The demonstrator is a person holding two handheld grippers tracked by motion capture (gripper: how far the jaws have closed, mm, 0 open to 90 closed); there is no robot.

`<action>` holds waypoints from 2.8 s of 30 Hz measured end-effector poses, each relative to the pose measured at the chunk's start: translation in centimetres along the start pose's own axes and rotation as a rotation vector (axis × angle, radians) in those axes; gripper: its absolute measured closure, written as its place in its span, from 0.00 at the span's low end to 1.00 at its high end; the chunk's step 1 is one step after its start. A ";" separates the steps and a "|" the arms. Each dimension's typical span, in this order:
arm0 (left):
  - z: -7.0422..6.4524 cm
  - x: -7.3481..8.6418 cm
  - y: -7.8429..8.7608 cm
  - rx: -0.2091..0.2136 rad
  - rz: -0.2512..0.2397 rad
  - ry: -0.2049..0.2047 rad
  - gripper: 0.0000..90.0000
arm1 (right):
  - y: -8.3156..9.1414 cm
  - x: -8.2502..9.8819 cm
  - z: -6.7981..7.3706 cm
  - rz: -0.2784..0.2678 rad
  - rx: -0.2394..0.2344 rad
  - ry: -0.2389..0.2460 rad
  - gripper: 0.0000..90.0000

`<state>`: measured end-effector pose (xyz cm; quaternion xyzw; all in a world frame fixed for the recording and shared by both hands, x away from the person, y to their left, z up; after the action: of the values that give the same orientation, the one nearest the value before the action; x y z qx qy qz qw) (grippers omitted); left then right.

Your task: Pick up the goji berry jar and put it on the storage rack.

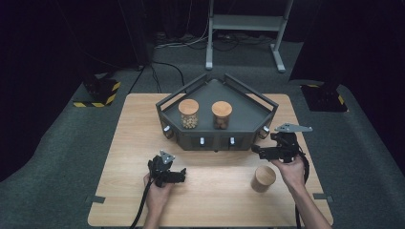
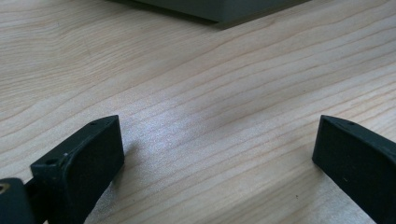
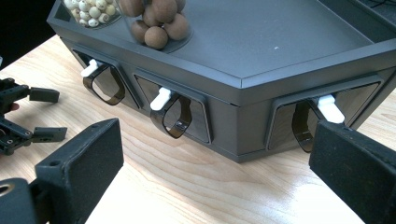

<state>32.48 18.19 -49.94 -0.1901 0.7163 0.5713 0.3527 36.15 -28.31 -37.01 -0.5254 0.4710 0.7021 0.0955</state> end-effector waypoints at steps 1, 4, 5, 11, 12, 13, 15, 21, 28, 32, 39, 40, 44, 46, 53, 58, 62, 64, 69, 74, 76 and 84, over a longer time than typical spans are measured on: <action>0.0 0.0 0.0 0.000 0.000 0.000 0.02 | 0.0 0.0 0.0 0.000 0.000 0.000 0.03; 0.0 0.0 0.0 0.000 0.000 0.000 0.02 | 0.2 0.2 0.1 -0.003 0.000 0.000 0.03; 0.0 0.0 0.0 0.000 0.000 0.000 0.02 | 0.2 0.3 0.2 -0.004 0.000 0.000 0.03; 0.0 0.0 0.0 0.000 0.000 0.000 0.02 | 0.4 0.7 0.3 -0.004 -0.004 0.007 0.03; 0.0 0.0 0.0 0.000 0.000 0.000 0.02 | 0.4 0.9 0.4 -0.003 -0.007 0.007 0.03; 0.0 0.0 0.0 0.000 0.000 0.000 0.02 | 0.4 1.0 0.4 -0.002 -0.006 0.012 0.03; 0.0 0.0 0.0 0.000 0.000 0.000 0.02 | 0.4 1.1 0.5 -0.001 -0.008 0.014 0.03; 0.0 0.0 0.0 0.000 0.000 0.000 0.02 | 0.5 1.6 0.9 0.001 -0.013 0.031 0.03; 0.0 0.0 0.0 0.000 0.000 0.000 0.02 | 0.6 2.6 1.3 0.016 -0.019 0.055 0.03; 0.0 0.0 0.0 0.000 0.000 0.000 0.02 | 0.8 3.5 1.3 0.014 -0.027 0.049 0.03; 0.0 0.0 0.0 0.000 0.000 0.000 0.02 | 0.9 4.7 1.5 0.021 -0.030 0.041 0.03; 0.0 0.0 0.0 0.000 0.000 0.000 0.02 | 0.9 4.9 1.6 0.025 -0.029 0.040 0.03; 0.0 0.0 0.0 0.000 0.000 0.000 0.02 | 0.8 5.5 1.6 0.030 -0.032 0.038 0.03; 0.0 0.0 0.0 0.000 0.000 0.000 0.02 | 0.8 5.7 1.7 0.032 -0.031 0.039 0.03; 0.0 0.0 0.0 0.000 0.000 0.000 0.02 | 0.6 6.6 1.9 0.046 -0.032 0.038 0.02; 0.0 0.0 0.0 0.000 0.000 0.000 0.02 | 0.5 7.3 2.0 0.051 -0.034 0.043 0.02; 0.0 0.0 0.0 0.000 0.000 0.000 0.02 | 0.4 7.8 2.2 0.053 -0.036 0.044 0.02; 0.0 0.0 0.0 0.000 0.000 0.000 0.02 | 0.4 7.9 2.3 0.054 -0.036 0.045 0.02; 0.0 0.0 0.0 0.000 0.000 0.000 0.02 | 0.3 8.7 2.6 0.063 -0.039 0.048 0.02; 0.0 0.0 0.0 0.000 0.000 0.000 0.02 | 0.2 9.4 2.8 0.070 -0.035 0.055 0.02; 0.0 0.0 0.0 0.000 0.000 0.000 0.02 | 0.1 9.6 2.9 0.076 -0.035 0.056 0.02; 0.0 0.0 0.0 0.000 0.000 0.000 0.02 | -0.4 10.3 3.2 0.094 -0.024 0.055 0.03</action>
<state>32.48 18.19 -49.94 -0.1903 0.7163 0.5712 0.3527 29.89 -29.44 -45.75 -0.5230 0.4893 0.6966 0.0430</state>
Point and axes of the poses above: each handheld gripper's, and its own axes: y roughly backward along the jaws, x roughly out of its underside, z roughly to its left, the point moved 6 cm from there along -y, roughly forward along the jaws, and after that the axes turned 8 degrees about y, right-handed, at the moved point
